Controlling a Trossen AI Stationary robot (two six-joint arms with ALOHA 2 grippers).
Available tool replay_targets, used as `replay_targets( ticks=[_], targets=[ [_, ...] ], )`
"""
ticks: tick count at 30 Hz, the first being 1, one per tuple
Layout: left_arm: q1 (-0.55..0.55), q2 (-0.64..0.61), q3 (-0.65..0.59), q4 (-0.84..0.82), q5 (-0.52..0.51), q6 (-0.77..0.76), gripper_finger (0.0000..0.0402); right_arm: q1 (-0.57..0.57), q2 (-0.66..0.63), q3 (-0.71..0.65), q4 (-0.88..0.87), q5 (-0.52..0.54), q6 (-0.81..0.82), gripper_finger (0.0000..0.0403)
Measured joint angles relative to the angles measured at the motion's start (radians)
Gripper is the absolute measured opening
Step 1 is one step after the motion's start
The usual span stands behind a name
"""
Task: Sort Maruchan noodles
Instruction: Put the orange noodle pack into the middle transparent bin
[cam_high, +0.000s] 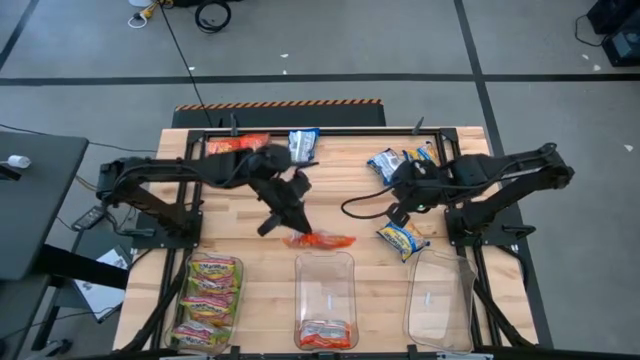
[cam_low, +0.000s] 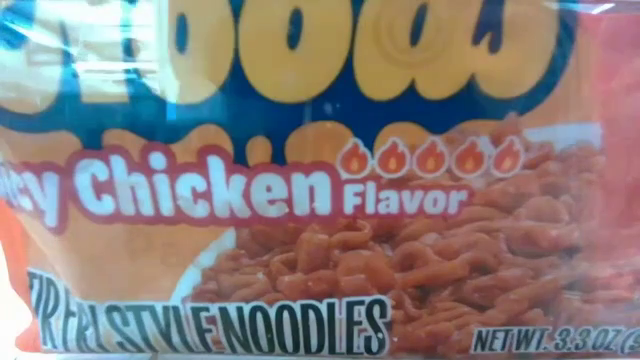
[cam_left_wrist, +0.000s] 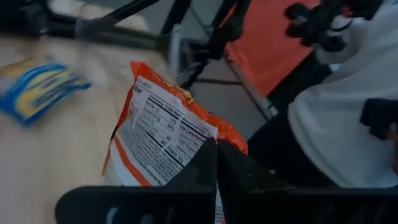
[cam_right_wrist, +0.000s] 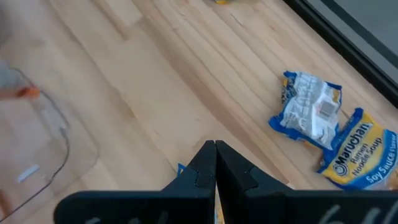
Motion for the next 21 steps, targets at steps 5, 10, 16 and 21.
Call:
replay_targets(
  ticks=[5, 10, 16, 21],
  targets=[
    [-0.099, 0.005, 0.0, 0.131, -0.106, -0.119, 0.0006, 0.052, -0.039, 0.0, 0.009, -0.003, -0.005, 0.001],
    [-0.203, 0.005, 0.0, 0.153, -0.266, -0.144, 0.0006, 0.118, -0.053, 0.0, 0.062, -0.004, 0.007, 0.001],
    [-0.321, 0.017, -0.009, 0.217, -0.395, -0.168, 0.0006, 0.207, -0.013, 0.0, 0.195, -0.009, 0.061, 0.001],
    [-0.422, 0.043, -0.009, 0.266, -0.497, -0.173, 0.0006, 0.285, 0.066, 0.0, 0.329, 0.0, 0.082, 0.001]
  ],
)
